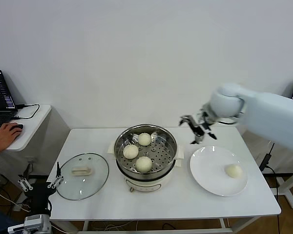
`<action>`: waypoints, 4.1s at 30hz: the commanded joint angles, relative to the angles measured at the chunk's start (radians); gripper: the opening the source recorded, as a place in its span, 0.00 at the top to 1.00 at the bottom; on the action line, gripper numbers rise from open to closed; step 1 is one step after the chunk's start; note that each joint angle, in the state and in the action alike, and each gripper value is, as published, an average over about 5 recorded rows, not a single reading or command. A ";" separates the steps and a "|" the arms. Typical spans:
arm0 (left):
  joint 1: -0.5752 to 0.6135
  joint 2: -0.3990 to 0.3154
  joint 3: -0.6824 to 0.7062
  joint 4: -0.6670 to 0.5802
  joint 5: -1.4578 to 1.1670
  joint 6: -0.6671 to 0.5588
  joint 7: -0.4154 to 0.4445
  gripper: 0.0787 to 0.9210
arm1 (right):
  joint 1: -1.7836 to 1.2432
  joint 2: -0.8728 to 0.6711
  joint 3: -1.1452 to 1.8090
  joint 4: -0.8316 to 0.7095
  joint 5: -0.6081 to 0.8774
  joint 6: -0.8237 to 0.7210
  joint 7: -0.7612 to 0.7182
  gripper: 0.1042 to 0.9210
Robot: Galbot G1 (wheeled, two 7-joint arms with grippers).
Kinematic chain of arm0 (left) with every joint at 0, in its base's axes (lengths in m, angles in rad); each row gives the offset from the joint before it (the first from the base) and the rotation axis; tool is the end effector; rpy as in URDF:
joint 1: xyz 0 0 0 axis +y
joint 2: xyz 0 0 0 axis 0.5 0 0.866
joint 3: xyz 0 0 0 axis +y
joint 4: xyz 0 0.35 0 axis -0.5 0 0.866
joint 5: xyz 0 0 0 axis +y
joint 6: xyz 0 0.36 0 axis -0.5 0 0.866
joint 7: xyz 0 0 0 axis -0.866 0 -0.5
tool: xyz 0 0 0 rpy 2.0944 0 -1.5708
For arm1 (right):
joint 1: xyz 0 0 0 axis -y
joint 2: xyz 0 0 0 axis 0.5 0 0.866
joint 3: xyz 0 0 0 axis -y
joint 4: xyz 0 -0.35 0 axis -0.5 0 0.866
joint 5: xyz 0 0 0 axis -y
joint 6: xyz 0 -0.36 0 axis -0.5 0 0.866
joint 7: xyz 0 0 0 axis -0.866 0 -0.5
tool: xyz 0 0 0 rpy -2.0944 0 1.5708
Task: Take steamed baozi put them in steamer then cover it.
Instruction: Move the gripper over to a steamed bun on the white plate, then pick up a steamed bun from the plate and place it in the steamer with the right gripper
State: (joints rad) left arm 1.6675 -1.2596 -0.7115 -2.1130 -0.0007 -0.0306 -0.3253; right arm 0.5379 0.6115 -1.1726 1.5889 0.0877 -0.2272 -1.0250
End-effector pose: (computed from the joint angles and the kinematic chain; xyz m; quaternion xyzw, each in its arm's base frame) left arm 0.1659 0.1051 -0.2890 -0.1494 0.9723 0.1784 0.0203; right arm 0.4902 -0.0762 -0.0380 0.5072 -0.5190 0.6388 0.2555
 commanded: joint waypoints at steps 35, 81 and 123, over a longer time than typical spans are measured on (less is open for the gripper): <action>0.028 -0.007 -0.013 0.004 0.016 0.004 -0.001 0.12 | -0.870 0.053 0.766 -0.483 -0.480 0.084 -0.016 0.12; 0.012 -0.003 0.013 -0.023 0.020 0.018 0.003 0.12 | 0.180 0.045 -0.026 0.050 0.373 -0.328 0.080 0.40; 0.019 -0.025 -0.005 -0.026 0.012 0.010 -0.005 0.12 | -0.164 0.459 -0.040 -0.212 0.321 -0.493 0.285 0.35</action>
State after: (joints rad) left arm 1.6871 -1.2832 -0.7164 -2.1372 0.0109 -0.0203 -0.3296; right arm 0.4087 1.0460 -1.2209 1.4079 0.4424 -0.7104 -0.7555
